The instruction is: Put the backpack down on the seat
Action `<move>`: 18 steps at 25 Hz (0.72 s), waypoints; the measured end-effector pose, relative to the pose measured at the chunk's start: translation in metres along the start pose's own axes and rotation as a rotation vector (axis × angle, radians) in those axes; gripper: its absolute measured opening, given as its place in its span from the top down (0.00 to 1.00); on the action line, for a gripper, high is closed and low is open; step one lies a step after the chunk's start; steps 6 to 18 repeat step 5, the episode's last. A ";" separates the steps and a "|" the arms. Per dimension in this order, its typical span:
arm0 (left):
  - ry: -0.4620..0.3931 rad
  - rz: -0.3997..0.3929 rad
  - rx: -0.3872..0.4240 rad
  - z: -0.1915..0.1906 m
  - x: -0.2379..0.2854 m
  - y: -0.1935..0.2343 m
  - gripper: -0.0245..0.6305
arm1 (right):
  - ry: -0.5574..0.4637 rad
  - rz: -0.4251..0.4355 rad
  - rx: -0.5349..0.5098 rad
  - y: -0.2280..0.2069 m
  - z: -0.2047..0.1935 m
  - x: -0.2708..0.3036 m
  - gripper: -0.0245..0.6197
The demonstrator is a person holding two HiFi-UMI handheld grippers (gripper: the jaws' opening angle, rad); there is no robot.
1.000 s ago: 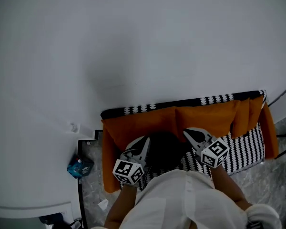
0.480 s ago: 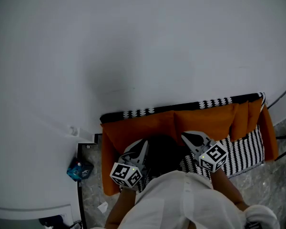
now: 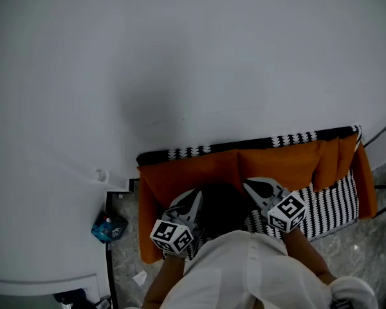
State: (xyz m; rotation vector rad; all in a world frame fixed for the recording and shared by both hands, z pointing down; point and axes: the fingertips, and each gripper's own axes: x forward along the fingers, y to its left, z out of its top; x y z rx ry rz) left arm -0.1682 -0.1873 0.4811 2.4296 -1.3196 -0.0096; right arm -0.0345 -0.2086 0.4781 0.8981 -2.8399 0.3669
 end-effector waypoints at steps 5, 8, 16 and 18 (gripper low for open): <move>-0.009 0.009 -0.008 0.001 0.000 0.004 0.90 | 0.002 0.000 0.002 0.000 -0.002 0.002 0.94; -0.009 0.009 -0.008 0.001 0.000 0.004 0.90 | 0.002 0.000 0.002 0.000 -0.002 0.002 0.94; -0.009 0.009 -0.008 0.001 0.000 0.004 0.90 | 0.002 0.000 0.002 0.000 -0.002 0.002 0.94; -0.009 0.009 -0.008 0.001 0.000 0.004 0.90 | 0.002 0.000 0.002 0.000 -0.002 0.002 0.94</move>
